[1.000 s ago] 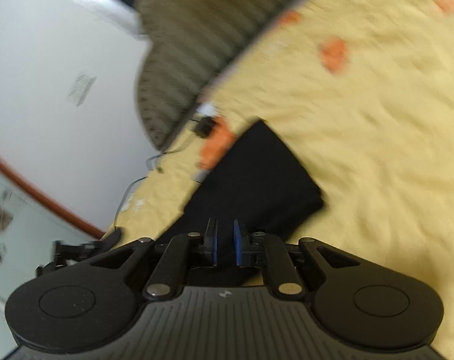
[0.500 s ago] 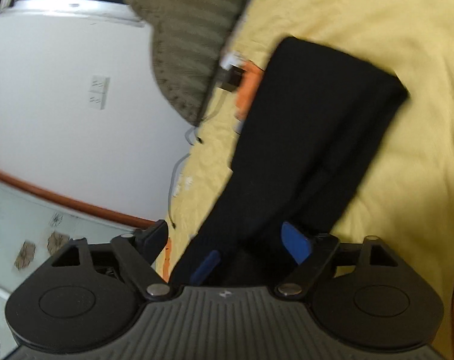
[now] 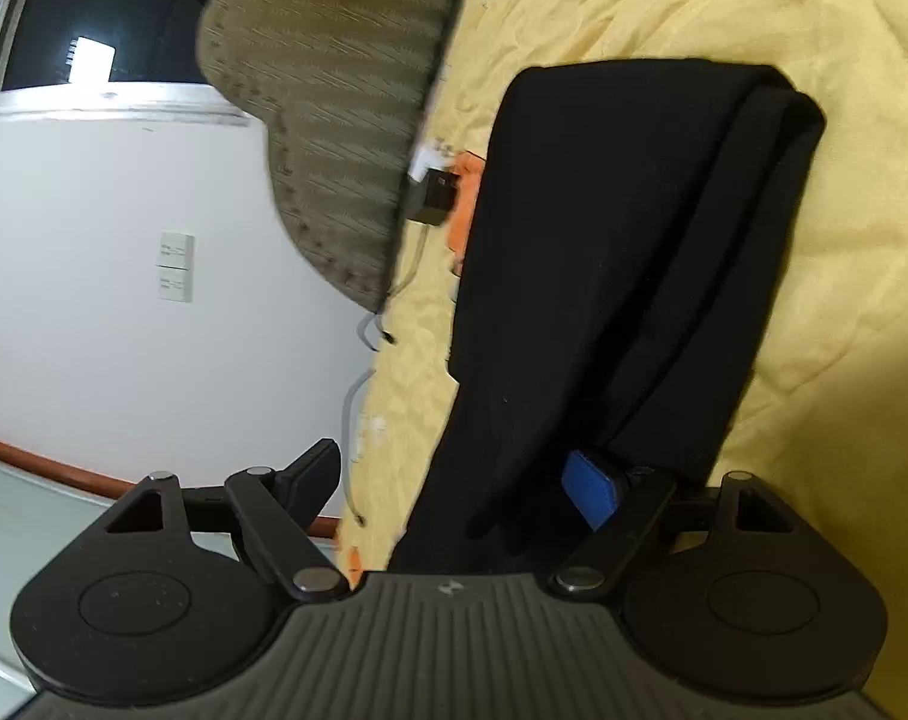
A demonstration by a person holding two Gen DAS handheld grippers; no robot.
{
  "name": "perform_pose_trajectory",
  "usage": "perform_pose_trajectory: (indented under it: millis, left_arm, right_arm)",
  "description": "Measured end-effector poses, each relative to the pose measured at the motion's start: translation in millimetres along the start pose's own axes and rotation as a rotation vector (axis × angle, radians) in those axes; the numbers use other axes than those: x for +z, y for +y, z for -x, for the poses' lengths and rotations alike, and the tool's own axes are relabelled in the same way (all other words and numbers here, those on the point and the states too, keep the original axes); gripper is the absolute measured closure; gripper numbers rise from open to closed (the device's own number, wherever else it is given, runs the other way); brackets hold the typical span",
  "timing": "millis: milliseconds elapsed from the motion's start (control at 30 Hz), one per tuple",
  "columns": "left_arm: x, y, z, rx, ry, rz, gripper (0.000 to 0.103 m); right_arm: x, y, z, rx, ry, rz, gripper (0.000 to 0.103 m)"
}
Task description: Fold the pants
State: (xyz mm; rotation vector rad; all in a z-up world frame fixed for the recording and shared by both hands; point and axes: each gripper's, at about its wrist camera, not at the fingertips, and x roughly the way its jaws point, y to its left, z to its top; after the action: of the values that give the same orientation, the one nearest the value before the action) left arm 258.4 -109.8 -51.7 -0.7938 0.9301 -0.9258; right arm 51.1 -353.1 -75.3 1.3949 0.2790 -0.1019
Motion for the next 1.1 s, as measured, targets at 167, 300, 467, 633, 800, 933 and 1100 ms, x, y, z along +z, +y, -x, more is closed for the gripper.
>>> perform_pose_trajectory:
  millis: [167, 300, 467, 633, 800, 933, 1100]
  left_arm:
    - [0, 1, 4, -0.031, -0.015, -0.007, 0.001]
    - [-2, 0, 4, -0.029, -0.012, -0.013, 0.001]
    - [0, 7, 10, -0.045, -0.032, 0.013, 0.001]
    - [-4, 4, 9, -0.041, -0.027, -0.022, 0.001]
    - [-4, 3, 11, -0.054, -0.027, -0.020, 0.000]
    - [-3, 5, 9, -0.051, -0.024, -0.018, 0.000]
    - [0, -5, -2, -0.052, 0.017, -0.033, 0.000]
  right_arm:
    - [-16, -6, 21, -0.005, -0.016, -0.017, 0.022]
    - [-12, -5, 16, -0.012, -0.054, -0.019, 0.022]
    - [-8, -1, 1, -0.040, -0.114, -0.049, 0.022]
    - [-17, 10, -17, -0.085, -0.160, 0.046, 0.022]
    - [-12, 12, -28, -0.186, -0.104, 0.142, 0.086]
    - [-10, 5, -21, -0.186, -0.099, 0.157, 0.094]
    - [-11, 17, -9, -0.135, -0.102, 0.246, 0.094]
